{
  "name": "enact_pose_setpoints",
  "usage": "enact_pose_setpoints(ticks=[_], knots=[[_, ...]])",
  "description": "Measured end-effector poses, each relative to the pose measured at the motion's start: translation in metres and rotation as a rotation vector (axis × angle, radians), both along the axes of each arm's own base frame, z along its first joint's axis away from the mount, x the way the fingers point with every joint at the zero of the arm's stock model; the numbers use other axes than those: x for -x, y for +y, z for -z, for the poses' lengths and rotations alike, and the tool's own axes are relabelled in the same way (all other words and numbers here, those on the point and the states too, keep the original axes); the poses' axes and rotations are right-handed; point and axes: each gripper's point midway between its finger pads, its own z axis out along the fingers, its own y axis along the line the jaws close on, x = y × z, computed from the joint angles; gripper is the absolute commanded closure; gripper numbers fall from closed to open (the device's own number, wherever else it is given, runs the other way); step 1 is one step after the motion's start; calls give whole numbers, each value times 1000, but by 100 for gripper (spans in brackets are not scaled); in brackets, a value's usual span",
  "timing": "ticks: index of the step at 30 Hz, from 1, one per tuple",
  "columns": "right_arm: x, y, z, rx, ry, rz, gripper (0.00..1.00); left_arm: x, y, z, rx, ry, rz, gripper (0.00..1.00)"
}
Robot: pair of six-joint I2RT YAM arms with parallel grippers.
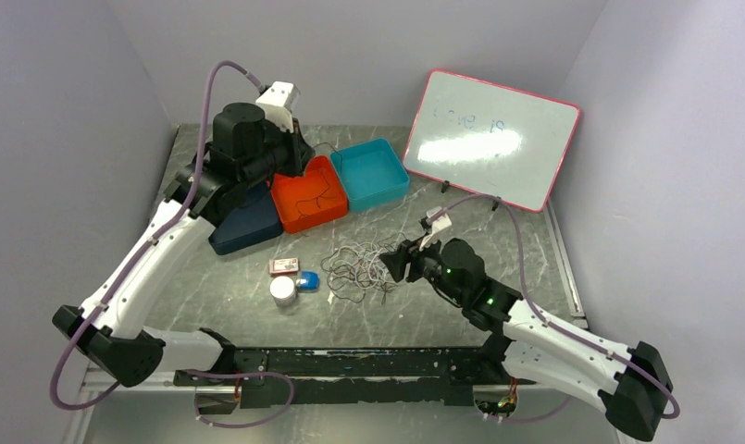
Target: Untangle the cables
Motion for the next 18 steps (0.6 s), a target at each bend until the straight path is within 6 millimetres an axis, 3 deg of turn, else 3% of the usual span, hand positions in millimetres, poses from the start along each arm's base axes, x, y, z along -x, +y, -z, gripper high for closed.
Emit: enact_pose_setpoints(ticks=[6, 11, 18], knots=[[-5, -19, -4, 33, 44, 106, 39, -31, 28, 25, -37, 56, -111, 93], [-5, -25, 2, 56, 72, 132, 35, -54, 70, 43, -55, 98, -236, 93], [-4, -28, 6, 55, 98, 156, 31, -72, 128, 65, -64, 146, -380, 93]])
